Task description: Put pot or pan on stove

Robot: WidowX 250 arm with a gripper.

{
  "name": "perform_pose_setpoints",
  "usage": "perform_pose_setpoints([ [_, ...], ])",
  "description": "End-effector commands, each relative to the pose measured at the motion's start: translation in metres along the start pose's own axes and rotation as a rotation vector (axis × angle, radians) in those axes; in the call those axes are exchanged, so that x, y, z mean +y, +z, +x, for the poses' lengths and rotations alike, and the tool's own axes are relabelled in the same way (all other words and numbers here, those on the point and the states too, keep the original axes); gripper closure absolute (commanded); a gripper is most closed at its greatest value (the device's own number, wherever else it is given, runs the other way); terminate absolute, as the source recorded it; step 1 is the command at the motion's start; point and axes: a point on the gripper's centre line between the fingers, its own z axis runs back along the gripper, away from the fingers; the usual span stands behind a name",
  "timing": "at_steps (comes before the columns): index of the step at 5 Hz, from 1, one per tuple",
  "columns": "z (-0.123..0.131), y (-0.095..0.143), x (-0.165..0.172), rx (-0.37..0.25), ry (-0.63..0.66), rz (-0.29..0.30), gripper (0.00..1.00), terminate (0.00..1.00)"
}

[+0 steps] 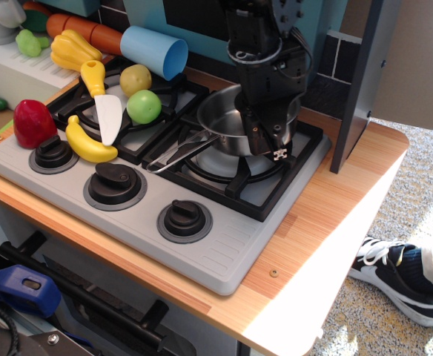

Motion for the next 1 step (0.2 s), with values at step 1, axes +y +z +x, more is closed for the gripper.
perform_pose_setpoints([
  [1,0.0062,0.0074,0.0128,-0.053,-0.029,0.013,0.00,1.00],
])
